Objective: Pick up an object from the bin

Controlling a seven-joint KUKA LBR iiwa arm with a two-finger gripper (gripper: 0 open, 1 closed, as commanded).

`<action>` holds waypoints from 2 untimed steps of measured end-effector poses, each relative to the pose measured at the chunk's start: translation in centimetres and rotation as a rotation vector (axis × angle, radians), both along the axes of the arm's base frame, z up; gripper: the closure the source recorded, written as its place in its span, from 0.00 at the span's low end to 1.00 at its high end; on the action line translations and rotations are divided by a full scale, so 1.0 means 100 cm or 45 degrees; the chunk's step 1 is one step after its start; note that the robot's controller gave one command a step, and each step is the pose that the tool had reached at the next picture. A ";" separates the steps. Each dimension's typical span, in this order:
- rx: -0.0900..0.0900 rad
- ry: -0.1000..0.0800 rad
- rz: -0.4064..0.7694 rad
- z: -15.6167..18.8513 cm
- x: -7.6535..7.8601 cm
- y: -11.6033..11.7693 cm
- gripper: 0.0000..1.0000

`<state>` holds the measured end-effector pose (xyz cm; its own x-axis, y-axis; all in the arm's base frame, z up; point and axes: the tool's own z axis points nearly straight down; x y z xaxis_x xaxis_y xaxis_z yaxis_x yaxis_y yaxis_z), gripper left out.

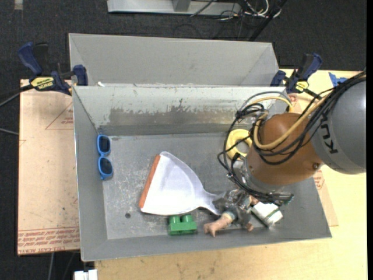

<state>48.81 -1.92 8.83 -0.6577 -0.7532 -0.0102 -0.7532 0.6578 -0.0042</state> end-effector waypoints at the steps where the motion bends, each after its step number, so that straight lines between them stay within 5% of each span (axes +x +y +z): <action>1: 0.000 0.000 0.000 0.000 0.000 0.000 1.00; 2: 0.000 0.000 0.000 0.000 0.000 0.000 1.00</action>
Offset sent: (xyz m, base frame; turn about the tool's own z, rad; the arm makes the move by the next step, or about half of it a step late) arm 0.0000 0.0000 0.0000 0.0000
